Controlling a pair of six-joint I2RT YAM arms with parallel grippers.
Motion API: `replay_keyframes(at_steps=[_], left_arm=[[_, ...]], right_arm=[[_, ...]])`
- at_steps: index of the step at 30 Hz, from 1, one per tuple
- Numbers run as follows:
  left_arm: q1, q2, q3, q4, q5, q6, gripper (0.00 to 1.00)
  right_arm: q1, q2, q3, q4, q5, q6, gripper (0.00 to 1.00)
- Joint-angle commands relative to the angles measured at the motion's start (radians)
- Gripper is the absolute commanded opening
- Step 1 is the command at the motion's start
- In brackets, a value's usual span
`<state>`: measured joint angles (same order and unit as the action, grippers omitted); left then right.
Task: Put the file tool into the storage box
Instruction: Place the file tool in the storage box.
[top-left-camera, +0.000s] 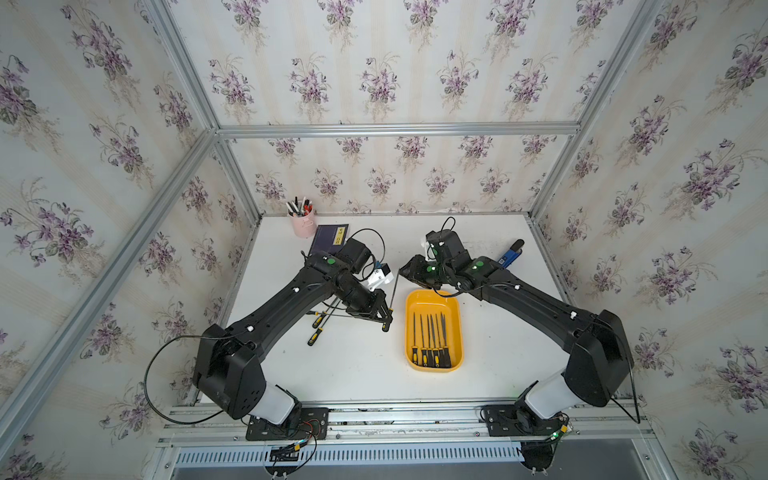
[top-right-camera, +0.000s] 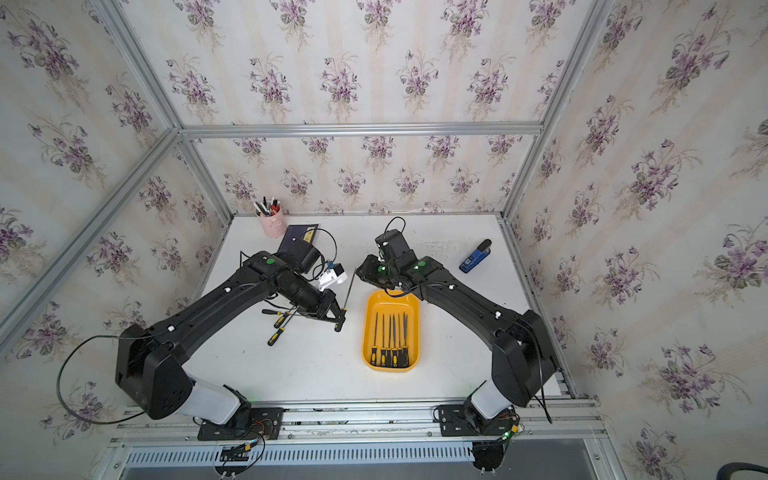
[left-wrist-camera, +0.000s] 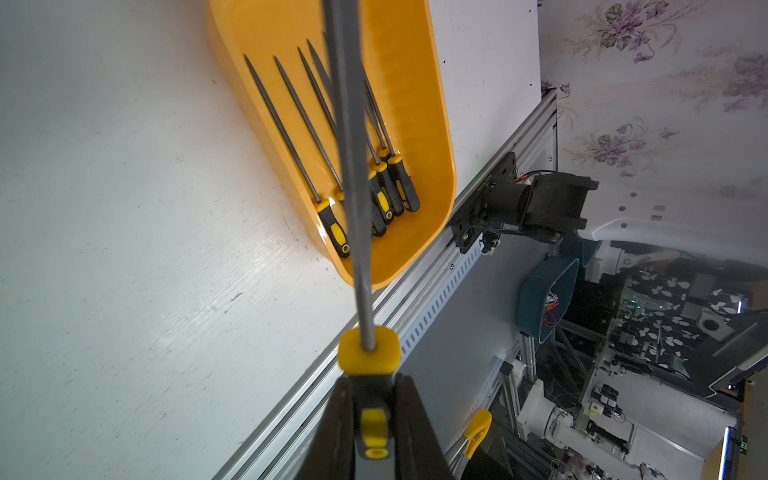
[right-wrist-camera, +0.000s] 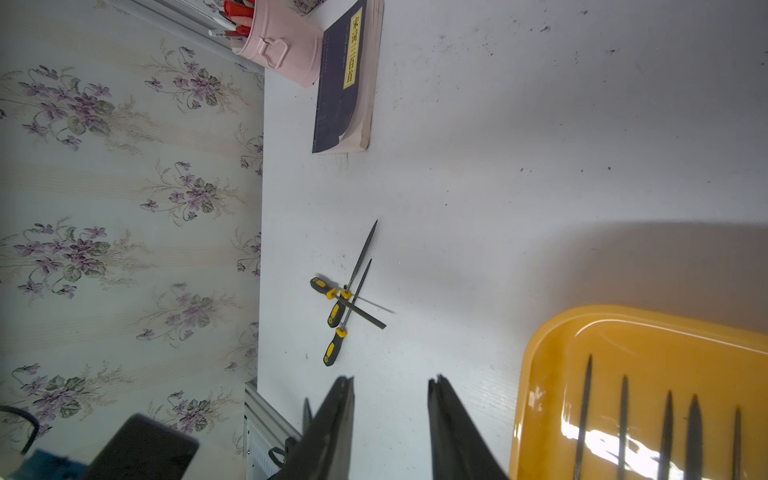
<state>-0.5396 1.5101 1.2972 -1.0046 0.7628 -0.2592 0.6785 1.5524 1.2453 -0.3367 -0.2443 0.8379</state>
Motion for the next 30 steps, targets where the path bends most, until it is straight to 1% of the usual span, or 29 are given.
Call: replay_keyframes(at_steps=[1,9,14,20,23,27,30], left_arm=[[-0.003,0.004,-0.002,0.017,0.003,-0.001,0.0],[-0.009,0.015,-0.002,0.024,-0.006,-0.005,0.01],[-0.013,0.022,-0.001,0.019,-0.017,-0.002,0.01],[-0.012,0.03,-0.023,0.029,-0.032,-0.002,0.0],[-0.012,0.036,-0.025,0.036,-0.032,-0.003,0.0],[-0.012,0.04,-0.019,0.04,-0.024,-0.004,0.0],[-0.013,0.04,-0.022,0.041,-0.018,-0.004,0.0]], right_arm=[[0.003,-0.012,-0.009,0.035,-0.026,0.01,0.34],[0.029,0.004,-0.005,0.057,-0.066,0.004,0.32],[0.043,0.019,0.009,0.046,-0.056,0.006,0.31],[0.041,-0.041,-0.012,-0.008,-0.006,0.01,0.31],[0.043,-0.086,-0.044,-0.021,-0.015,0.019,0.31],[0.06,-0.124,-0.117,0.026,-0.036,0.052,0.31],[0.083,-0.1,-0.117,0.042,-0.033,0.057,0.31]])
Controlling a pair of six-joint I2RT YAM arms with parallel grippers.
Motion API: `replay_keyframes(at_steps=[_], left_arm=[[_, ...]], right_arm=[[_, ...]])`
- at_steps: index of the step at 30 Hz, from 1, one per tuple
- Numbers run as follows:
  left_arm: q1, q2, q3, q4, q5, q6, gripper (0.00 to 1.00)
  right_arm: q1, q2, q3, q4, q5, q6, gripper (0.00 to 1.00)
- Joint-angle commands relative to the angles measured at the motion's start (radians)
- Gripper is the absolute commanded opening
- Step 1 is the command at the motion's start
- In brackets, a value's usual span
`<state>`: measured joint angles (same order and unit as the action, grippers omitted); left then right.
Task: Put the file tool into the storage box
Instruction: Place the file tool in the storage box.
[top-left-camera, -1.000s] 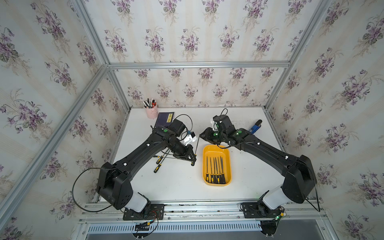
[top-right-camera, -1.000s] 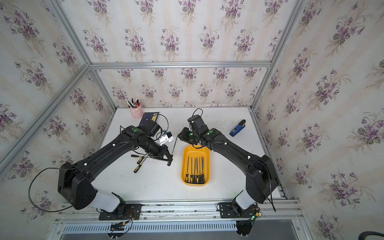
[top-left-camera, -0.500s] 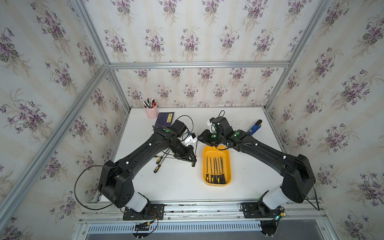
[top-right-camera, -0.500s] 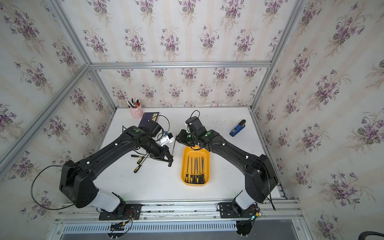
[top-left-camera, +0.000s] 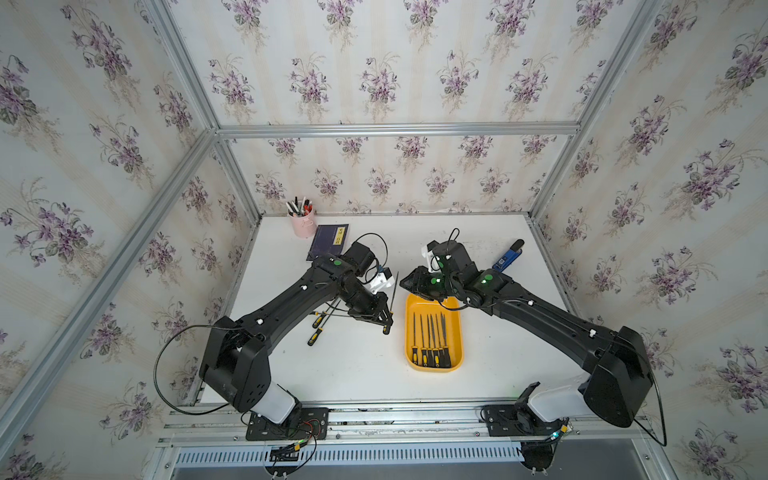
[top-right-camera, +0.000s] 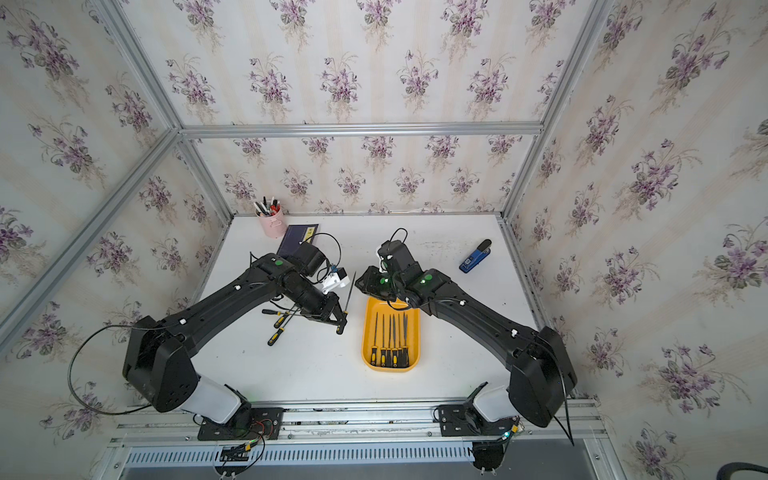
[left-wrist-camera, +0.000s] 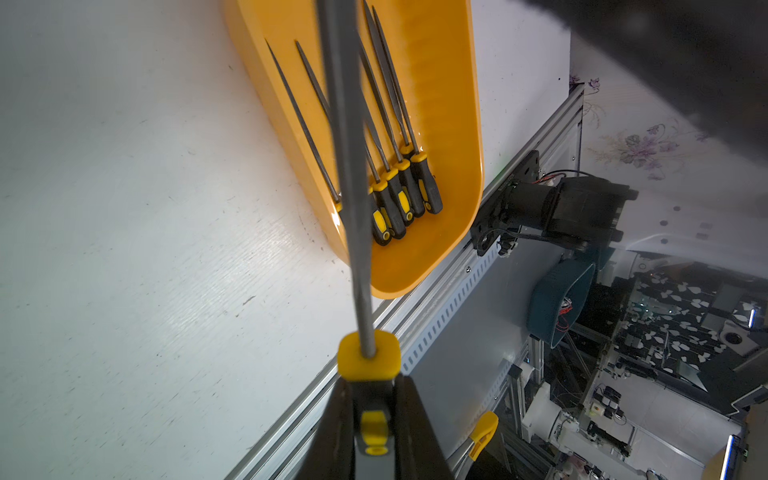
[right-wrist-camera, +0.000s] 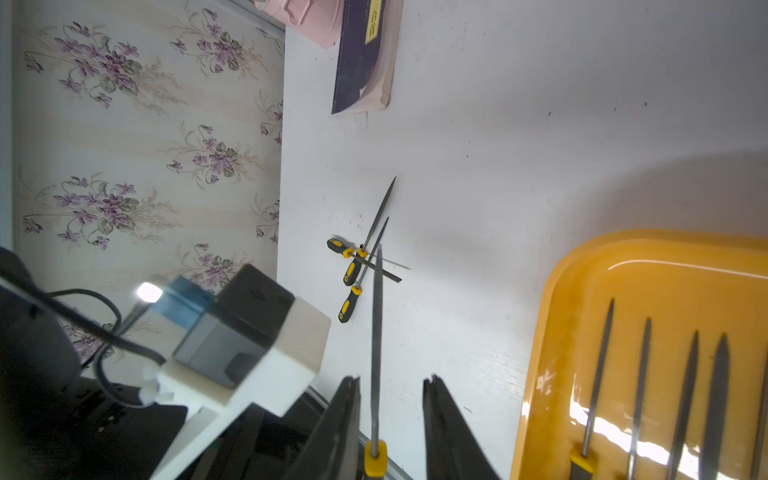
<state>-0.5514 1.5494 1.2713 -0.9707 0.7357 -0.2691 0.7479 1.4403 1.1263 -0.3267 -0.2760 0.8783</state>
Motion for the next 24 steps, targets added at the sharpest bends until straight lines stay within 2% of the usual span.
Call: replay_keyframes(at_steps=[1,12,15,18,21,22,24], left_arm=[[-0.001,0.0,0.002,0.009,0.012,0.008,0.0],[0.0,-0.018,-0.012,0.007,0.025,0.013,0.0],[0.0,-0.023,-0.018,0.009,0.041,0.019,0.0],[0.0,-0.029,-0.024,0.011,0.07,0.026,0.01],[0.001,-0.024,-0.027,0.002,0.052,0.031,0.01],[0.002,-0.025,-0.03,0.005,0.045,0.028,0.03],[0.011,-0.024,-0.035,0.014,0.044,0.009,0.17]], right_arm=[[0.02,0.027,0.013,0.036,0.001,0.014,0.31],[0.03,0.133,0.053,0.044,0.013,-0.001,0.29],[0.03,0.15,0.069,0.04,0.039,-0.004,0.18],[0.03,0.174,0.093,0.039,0.03,-0.012,0.02],[0.029,0.18,0.111,0.007,0.032,-0.025,0.0],[0.03,0.172,0.112,-0.012,0.041,-0.031,0.0],[0.029,0.155,0.113,-0.06,0.061,-0.051,0.0]])
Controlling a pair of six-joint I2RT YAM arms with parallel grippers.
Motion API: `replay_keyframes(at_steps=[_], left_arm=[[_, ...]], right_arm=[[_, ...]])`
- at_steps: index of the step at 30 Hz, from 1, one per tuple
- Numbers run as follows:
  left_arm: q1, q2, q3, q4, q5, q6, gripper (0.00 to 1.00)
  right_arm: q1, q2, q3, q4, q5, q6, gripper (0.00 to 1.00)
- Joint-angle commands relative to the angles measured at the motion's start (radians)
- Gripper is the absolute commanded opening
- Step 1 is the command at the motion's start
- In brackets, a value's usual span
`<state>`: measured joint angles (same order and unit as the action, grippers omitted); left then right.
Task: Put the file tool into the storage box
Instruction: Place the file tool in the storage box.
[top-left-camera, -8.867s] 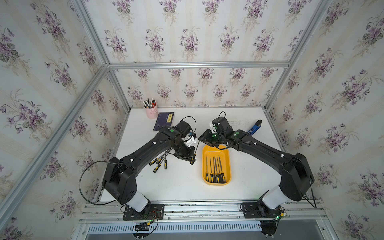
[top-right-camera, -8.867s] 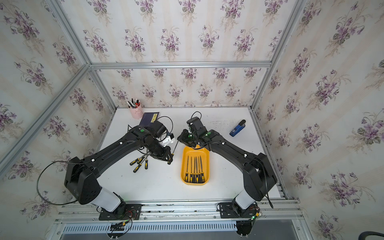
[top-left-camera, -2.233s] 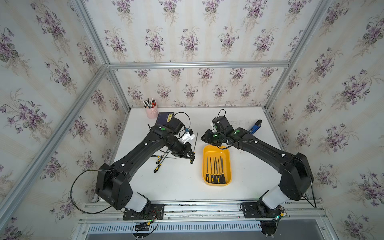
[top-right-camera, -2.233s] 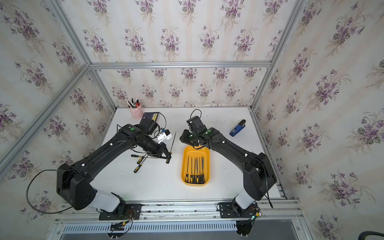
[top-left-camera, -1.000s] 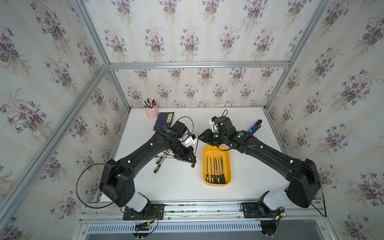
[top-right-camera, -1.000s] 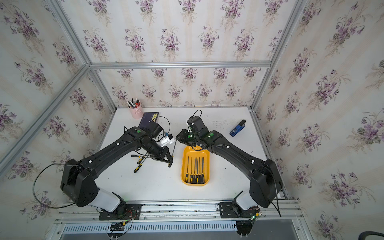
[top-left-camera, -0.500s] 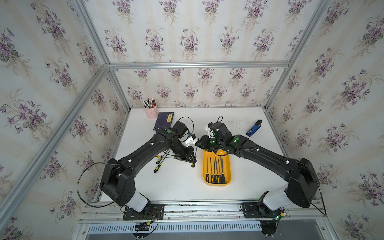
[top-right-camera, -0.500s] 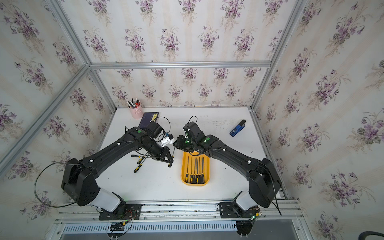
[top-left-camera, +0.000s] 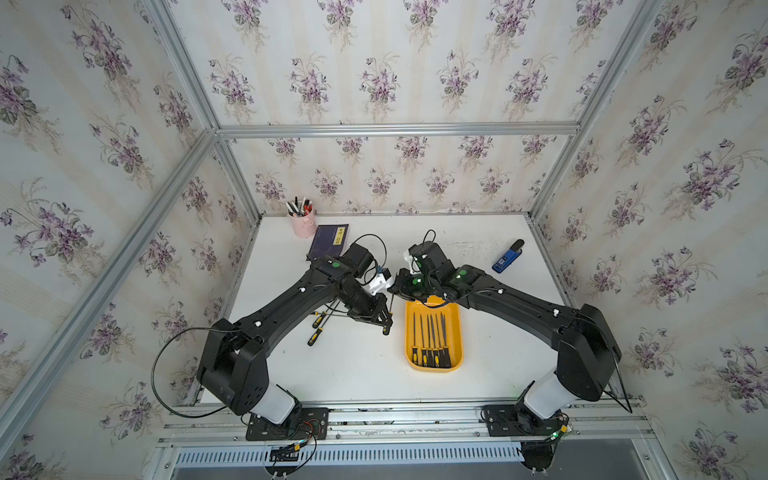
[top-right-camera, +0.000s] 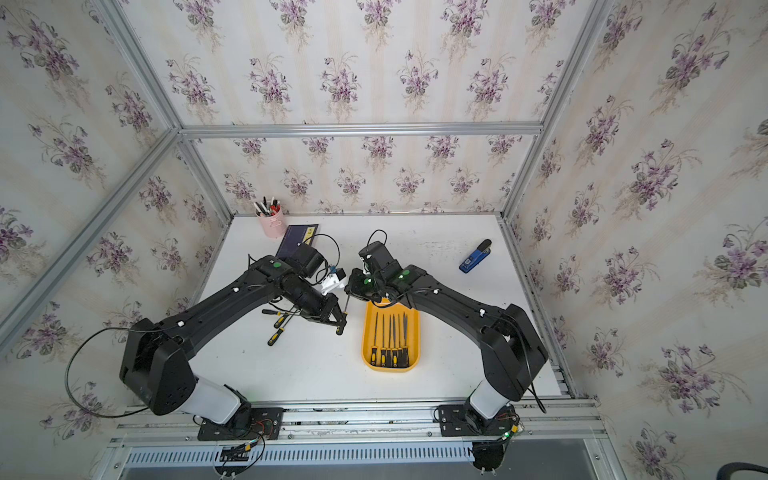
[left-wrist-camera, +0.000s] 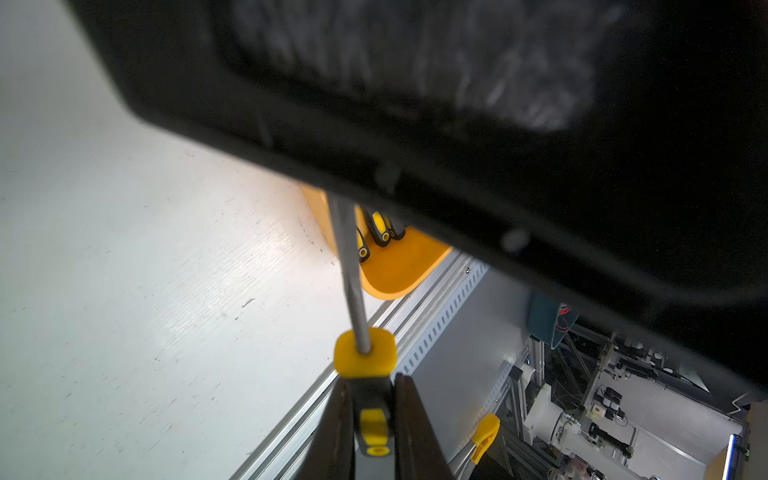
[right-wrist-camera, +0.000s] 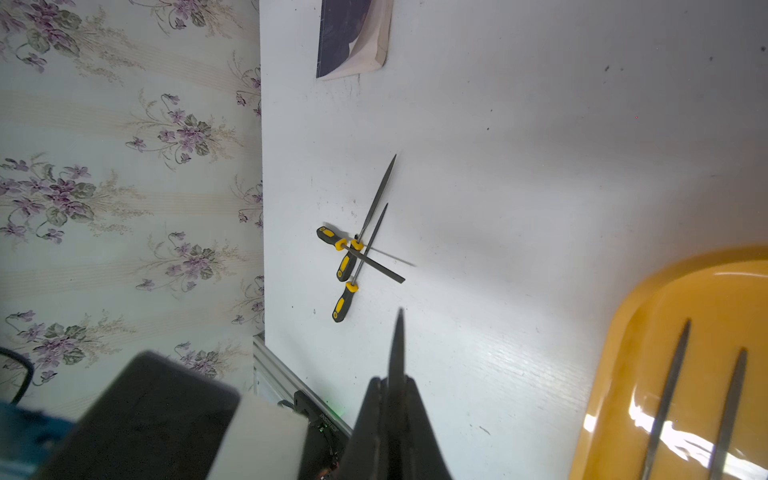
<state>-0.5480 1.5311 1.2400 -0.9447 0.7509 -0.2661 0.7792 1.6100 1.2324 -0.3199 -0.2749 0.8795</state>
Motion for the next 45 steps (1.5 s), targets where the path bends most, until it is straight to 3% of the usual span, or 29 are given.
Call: replay_keyframes(at_steps=[1,4,7,8,12,23,45], left_arm=[[0.016,-0.008,-0.007,-0.006,0.034,-0.01,0.28],[0.054,-0.022,-0.007,0.025,0.057,-0.06,0.78],[0.075,-0.032,0.019,0.023,0.033,-0.071,0.98],[0.08,-0.031,0.03,0.013,0.015,-0.068,1.0],[0.094,-0.024,0.036,0.004,-0.013,-0.06,1.0],[0.105,-0.036,-0.012,0.007,-0.044,-0.062,1.0],[0.129,-0.033,-0.046,-0.001,-0.056,-0.032,1.0]], right_arm=[[-0.005,-0.023,0.01,-0.107,0.072,-0.062,0.0],[-0.019,-0.037,0.026,-0.257,0.127,-0.121,0.0],[-0.04,-0.042,0.017,-0.374,0.158,-0.188,0.0],[-0.045,-0.038,0.013,-0.407,0.17,-0.214,0.0],[-0.056,-0.014,-0.01,-0.483,0.228,-0.275,0.0],[-0.057,0.069,-0.064,-0.472,0.274,-0.324,0.0],[-0.057,0.113,-0.189,-0.351,0.289,-0.287,0.0]])
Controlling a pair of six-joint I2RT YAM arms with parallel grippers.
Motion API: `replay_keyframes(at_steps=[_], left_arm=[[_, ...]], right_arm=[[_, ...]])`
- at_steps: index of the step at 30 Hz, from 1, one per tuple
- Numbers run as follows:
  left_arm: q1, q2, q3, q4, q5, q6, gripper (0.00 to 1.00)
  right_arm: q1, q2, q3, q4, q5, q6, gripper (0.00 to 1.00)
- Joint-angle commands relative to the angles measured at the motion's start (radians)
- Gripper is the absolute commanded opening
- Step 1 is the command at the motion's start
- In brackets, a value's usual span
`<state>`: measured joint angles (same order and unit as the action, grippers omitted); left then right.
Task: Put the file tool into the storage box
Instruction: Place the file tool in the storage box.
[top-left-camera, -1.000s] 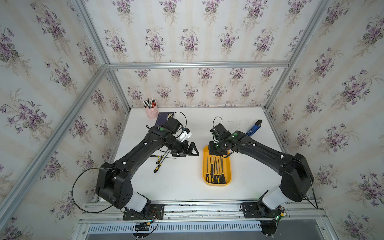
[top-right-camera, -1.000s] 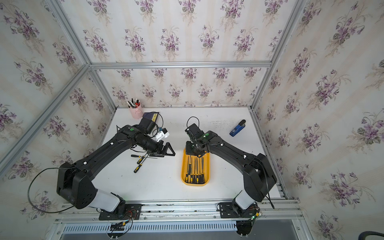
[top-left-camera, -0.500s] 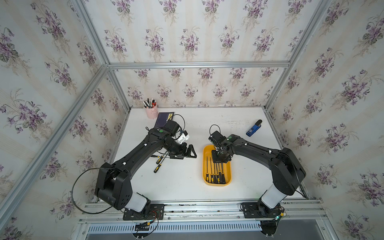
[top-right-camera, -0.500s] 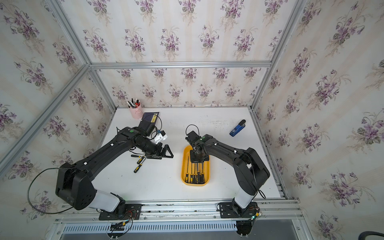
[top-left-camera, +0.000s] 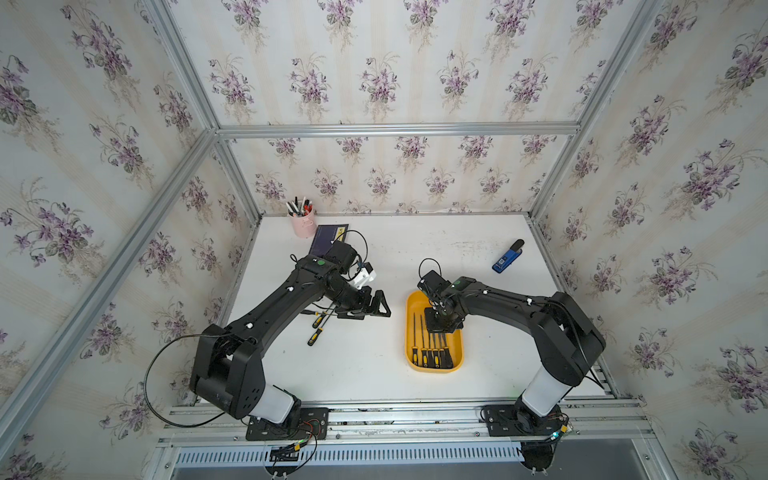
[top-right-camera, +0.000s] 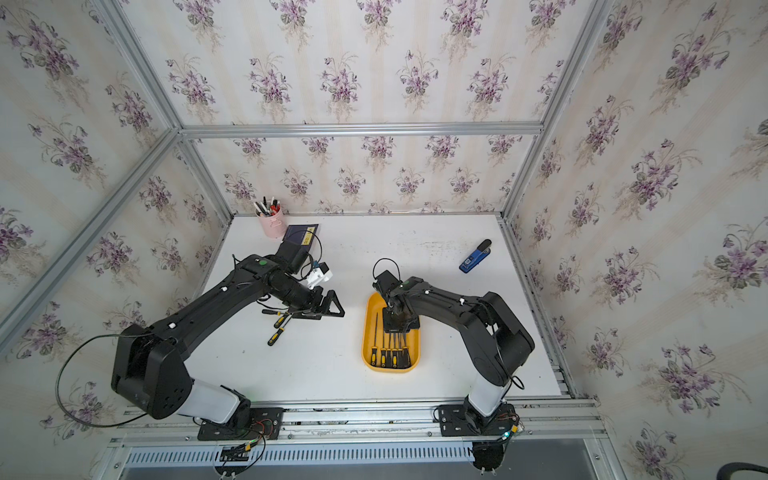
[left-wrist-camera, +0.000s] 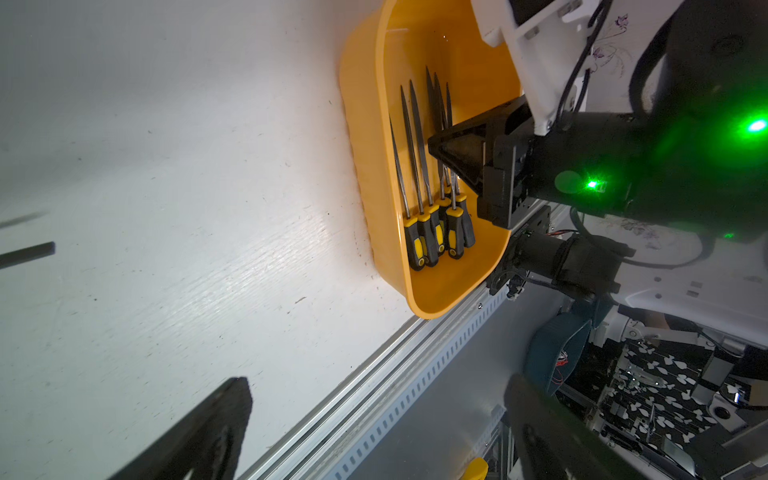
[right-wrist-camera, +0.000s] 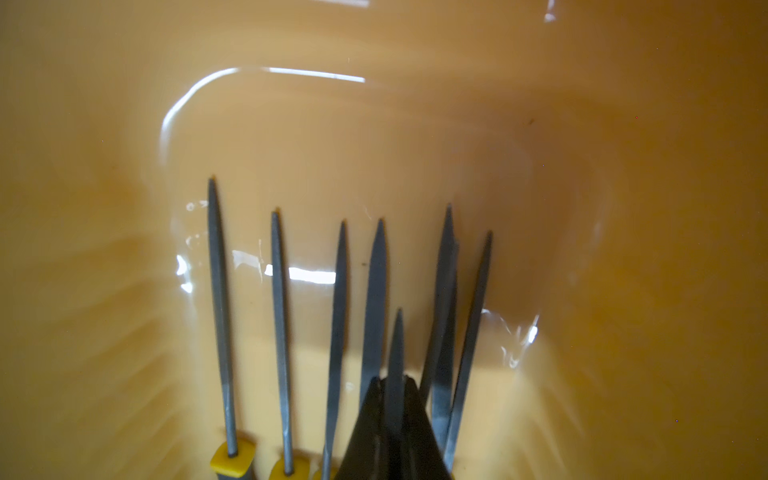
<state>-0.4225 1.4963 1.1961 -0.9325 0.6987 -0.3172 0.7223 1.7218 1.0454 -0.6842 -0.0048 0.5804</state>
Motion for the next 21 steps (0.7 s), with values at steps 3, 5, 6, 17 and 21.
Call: replay_keyframes(at_steps=[3,5,6,17,21], left_arm=[[0.005,0.005,-0.001,-0.015,-0.002,0.021,1.0],[0.009,0.008,0.003,-0.016,-0.001,0.025,1.0],[0.009,0.011,0.003,-0.016,-0.001,0.026,1.0],[0.022,0.024,0.009,-0.03,0.009,0.04,1.0],[0.027,0.022,0.01,-0.035,0.007,0.042,1.0]], right_arm=[[0.0,0.008,-0.004,0.015,0.025,0.013,0.05],[0.0,0.008,-0.003,0.014,0.021,0.01,0.1],[0.001,0.005,-0.005,0.014,0.025,0.012,0.11],[0.0,-0.019,0.008,-0.008,0.042,0.024,0.22],[0.0,-0.039,0.019,-0.022,0.053,0.028,0.23]])
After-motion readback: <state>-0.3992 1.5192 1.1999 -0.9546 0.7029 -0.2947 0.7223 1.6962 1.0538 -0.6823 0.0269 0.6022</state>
